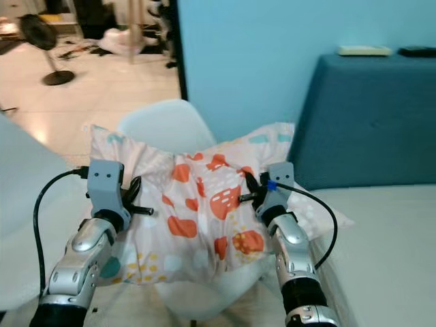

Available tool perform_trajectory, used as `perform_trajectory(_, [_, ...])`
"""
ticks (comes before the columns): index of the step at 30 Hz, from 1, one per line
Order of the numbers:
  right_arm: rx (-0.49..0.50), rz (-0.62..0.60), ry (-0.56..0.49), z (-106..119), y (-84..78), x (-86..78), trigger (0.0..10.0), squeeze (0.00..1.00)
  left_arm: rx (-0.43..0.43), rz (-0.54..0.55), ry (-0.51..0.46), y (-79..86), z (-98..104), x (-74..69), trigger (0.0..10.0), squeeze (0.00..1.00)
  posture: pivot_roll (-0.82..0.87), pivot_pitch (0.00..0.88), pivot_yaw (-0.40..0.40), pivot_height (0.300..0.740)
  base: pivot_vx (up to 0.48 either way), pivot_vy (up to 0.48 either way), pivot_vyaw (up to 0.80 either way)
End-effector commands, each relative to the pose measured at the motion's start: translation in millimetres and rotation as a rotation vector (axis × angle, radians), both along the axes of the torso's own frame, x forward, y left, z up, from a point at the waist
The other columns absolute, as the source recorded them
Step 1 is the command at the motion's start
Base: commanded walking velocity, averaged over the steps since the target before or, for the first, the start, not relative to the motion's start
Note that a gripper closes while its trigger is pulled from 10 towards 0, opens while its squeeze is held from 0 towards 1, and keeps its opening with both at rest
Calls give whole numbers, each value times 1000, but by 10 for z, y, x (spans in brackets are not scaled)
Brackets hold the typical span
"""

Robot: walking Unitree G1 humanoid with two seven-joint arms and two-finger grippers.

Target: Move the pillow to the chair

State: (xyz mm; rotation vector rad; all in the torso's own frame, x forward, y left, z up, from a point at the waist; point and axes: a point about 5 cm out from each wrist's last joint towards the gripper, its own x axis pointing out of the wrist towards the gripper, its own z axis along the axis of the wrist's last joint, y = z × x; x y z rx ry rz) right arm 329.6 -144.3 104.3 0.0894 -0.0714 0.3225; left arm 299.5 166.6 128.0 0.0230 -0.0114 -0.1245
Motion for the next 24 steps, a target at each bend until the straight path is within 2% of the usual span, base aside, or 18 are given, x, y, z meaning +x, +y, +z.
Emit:
perform_trajectory(1, [1, 14, -40, 58, 43, 8, 10000, 0, 4, -35, -40, -80, 72, 25, 10000, 0, 17, 37, -23, 740, 0, 0, -800])
perform_trajectory(24, [2, -40, -41, 91, -106, 19, 10000, 0, -8, -46, -46, -105, 85, 70, 10000, 0, 0, 51, -19, 740, 0, 0, -800])
